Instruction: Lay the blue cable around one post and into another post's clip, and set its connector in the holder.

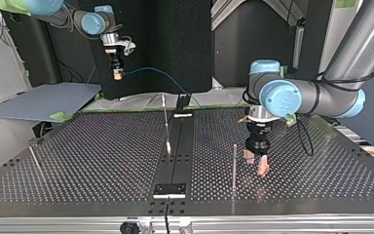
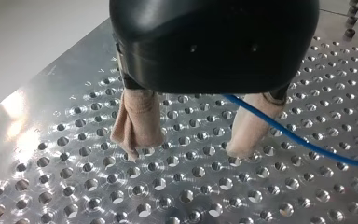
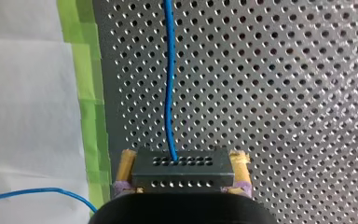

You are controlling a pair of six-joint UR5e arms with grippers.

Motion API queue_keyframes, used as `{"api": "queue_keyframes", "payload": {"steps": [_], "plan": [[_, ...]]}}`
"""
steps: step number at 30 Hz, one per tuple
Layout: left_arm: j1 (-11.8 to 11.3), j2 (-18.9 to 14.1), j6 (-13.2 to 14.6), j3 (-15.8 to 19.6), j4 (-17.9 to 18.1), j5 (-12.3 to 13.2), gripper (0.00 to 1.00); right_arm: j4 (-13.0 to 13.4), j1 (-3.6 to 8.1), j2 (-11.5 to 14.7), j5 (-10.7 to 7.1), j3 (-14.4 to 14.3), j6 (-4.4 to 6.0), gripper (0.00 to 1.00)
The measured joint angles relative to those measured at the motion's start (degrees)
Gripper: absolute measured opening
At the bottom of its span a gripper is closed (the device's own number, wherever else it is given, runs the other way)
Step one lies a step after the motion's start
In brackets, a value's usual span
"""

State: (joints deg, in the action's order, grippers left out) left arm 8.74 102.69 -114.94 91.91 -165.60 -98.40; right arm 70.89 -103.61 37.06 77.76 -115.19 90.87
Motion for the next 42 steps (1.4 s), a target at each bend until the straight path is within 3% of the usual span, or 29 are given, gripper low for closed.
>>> {"api": "queue_keyframes", "payload": {"steps": [7,24,35,42], "plan": [[0.10,0.00,-1.53,0.00,-0.03,0.15,1.00,-0.07,0.49,0.00,-0.52,0.05,0.04,0.01],[-0.84,-0.01,-10.29,0.24,-0.51,-0.22,1.00,-0.94,0.23,-0.01,-0.40,0.50,-0.56,0.01],[-1.77,-0.39,-16.28,3.19,0.29,3.70,1.00,-1.28,0.04,0.00,-0.47,0.93,-0.67,0.01],[-2.50,-2.15,-20.27,4.75,1.74,4.06,1.00,-1.28,-0.10,-0.01,-0.50,0.93,-0.90,0.01]]}}
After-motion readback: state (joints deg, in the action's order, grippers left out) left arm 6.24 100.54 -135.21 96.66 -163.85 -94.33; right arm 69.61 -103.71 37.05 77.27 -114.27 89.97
